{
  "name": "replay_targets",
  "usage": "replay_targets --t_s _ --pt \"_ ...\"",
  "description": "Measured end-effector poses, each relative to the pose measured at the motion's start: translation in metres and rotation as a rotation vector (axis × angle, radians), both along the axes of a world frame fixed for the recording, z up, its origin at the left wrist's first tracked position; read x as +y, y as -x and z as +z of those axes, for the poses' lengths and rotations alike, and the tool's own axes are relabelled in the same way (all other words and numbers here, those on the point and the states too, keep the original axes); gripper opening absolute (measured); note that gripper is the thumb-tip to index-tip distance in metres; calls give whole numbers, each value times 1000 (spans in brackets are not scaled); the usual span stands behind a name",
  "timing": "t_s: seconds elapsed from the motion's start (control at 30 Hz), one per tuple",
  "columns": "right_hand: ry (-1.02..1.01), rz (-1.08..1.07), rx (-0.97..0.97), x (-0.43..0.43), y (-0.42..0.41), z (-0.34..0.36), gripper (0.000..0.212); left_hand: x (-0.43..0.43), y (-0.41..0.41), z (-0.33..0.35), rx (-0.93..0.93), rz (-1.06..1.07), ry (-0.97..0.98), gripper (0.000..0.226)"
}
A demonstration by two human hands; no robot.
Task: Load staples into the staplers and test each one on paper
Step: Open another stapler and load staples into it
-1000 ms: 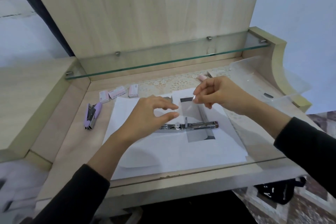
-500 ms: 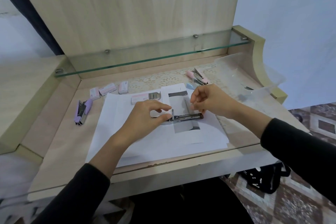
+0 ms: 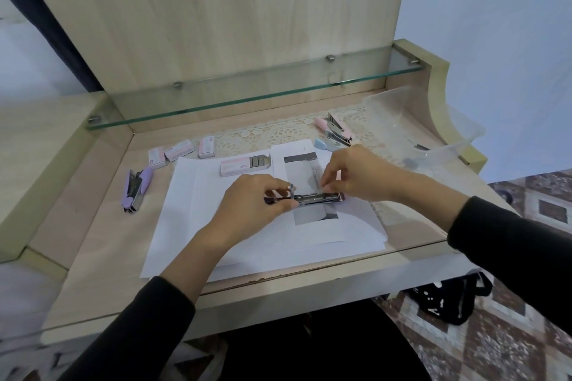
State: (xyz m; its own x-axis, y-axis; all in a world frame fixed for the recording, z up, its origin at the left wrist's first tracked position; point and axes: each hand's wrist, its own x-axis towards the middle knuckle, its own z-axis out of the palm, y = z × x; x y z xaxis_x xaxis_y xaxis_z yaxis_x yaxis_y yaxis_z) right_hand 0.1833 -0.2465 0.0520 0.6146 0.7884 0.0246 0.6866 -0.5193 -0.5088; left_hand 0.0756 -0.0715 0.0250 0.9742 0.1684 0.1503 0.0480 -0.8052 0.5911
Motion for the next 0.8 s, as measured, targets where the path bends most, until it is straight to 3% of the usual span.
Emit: replay_targets --t_s 0.8 --pt "-297 -36 -194 10 14 -38 9 -2 -1 -6 -59 12 -9 16"
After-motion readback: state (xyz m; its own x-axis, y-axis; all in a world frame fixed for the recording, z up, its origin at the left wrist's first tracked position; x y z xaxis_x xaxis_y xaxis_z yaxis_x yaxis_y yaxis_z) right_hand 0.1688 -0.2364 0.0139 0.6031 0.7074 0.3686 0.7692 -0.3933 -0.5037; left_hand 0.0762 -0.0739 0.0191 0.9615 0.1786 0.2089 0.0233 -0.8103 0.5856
